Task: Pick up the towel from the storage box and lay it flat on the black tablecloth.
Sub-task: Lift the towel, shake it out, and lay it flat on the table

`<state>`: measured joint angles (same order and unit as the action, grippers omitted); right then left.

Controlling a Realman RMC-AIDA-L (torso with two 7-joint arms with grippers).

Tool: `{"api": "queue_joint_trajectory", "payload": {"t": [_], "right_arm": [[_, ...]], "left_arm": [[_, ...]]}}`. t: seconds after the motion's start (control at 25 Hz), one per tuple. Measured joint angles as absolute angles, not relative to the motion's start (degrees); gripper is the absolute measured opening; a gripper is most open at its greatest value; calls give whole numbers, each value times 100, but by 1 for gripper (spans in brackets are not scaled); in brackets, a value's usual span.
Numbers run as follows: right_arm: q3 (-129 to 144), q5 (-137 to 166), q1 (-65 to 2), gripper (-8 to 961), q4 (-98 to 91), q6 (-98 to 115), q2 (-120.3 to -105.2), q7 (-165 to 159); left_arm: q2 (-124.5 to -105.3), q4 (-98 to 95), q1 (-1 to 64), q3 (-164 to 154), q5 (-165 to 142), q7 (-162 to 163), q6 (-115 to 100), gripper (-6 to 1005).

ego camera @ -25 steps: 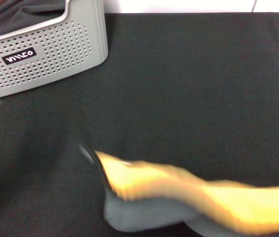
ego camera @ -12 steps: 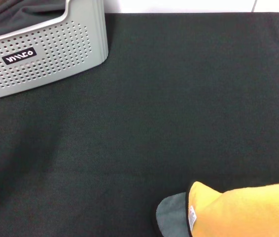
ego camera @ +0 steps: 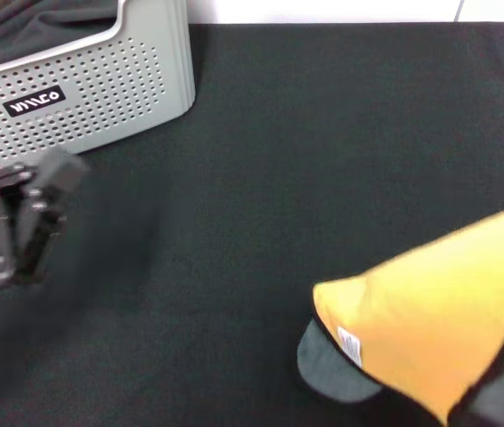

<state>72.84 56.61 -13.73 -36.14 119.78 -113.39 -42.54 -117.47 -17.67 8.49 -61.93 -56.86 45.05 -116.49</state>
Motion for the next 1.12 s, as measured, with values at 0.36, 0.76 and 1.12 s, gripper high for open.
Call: {"api": "queue_joint_trajectory", "payload": {"t": [0.36,0.76,1.12], "right_arm": [[6799,5647,-2213,4,-3902,11642,-11300,-4626],[6628,5617,-2645,4,-4503,10793,-11492,-4645],[6400,5578,-3042,5,-4515,10700,-11424,-4682]], "left_arm": [[-12013,-938,1351,-6209,-5791,3445,-11439,17],[-12040,-337,1787,-6212,-5879,3407,-10921,31],[-12047,-331,1865,-6214,-6348,3295,-10627,148]]}}
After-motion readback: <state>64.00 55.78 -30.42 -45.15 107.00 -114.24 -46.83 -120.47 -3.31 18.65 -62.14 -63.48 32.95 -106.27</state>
